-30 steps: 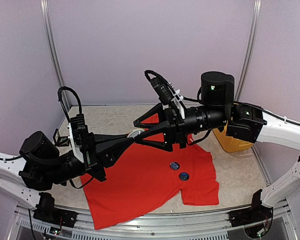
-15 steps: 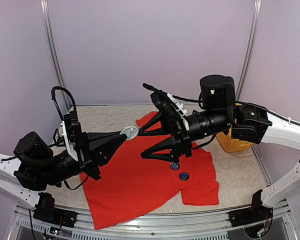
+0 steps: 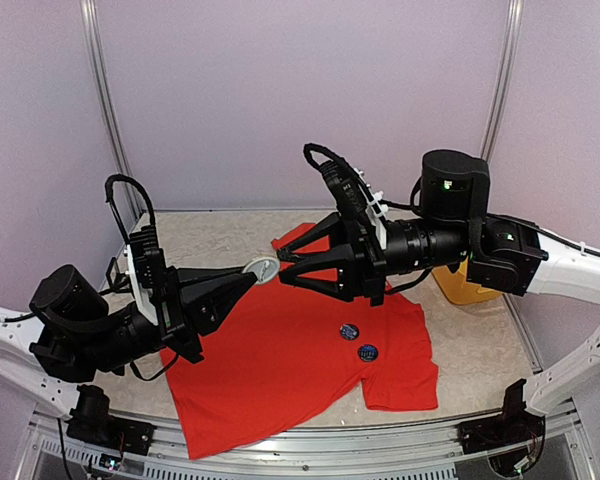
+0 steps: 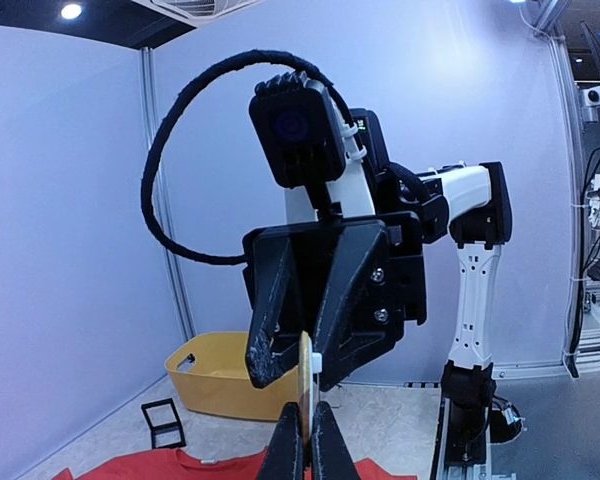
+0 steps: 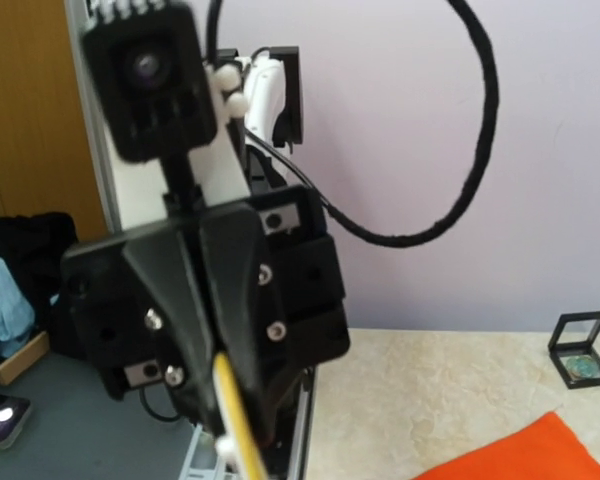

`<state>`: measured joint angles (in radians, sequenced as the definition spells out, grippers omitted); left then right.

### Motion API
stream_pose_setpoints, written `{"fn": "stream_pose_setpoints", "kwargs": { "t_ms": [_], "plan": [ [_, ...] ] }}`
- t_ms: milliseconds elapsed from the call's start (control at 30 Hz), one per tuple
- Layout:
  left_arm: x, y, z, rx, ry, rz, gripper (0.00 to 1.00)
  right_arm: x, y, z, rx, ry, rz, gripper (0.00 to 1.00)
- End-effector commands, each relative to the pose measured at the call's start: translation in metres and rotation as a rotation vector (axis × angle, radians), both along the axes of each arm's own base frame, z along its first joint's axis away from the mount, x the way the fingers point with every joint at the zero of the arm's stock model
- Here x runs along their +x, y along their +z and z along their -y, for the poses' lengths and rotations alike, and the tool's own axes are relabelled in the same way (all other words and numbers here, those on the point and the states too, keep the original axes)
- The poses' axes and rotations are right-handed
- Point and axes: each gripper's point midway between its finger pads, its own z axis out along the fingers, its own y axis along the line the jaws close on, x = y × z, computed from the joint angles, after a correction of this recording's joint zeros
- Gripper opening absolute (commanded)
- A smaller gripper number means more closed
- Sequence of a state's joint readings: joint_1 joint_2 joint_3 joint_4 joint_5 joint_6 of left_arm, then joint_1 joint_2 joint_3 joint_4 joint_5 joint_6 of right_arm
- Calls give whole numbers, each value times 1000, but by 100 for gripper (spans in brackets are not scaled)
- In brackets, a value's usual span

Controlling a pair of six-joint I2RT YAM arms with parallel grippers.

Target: Pin the brooch onto the clothing

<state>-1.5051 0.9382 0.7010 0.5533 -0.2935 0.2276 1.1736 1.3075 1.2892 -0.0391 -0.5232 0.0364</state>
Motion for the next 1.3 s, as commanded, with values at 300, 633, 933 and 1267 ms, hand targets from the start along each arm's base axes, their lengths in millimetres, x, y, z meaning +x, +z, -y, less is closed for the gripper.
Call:
{"fn": "stream_pose_setpoints", "kwargs": {
  "t_ms": [300, 633, 933, 1267],
  "plan": [
    [1, 3, 0, -19, 4, -27, 0, -9, 0, -4, -2, 54, 3, 0],
    [10, -3, -12, 201, 33, -154, 44, 4, -29, 16, -256, -33, 121, 0],
    [10, -19, 5, 351, 22, -190, 47, 0, -24, 8, -258, 14, 131, 0],
    [24, -19, 8, 331, 6, -211, 13, -4, -18, 6, -239, 38, 134, 0]
  ]
}}
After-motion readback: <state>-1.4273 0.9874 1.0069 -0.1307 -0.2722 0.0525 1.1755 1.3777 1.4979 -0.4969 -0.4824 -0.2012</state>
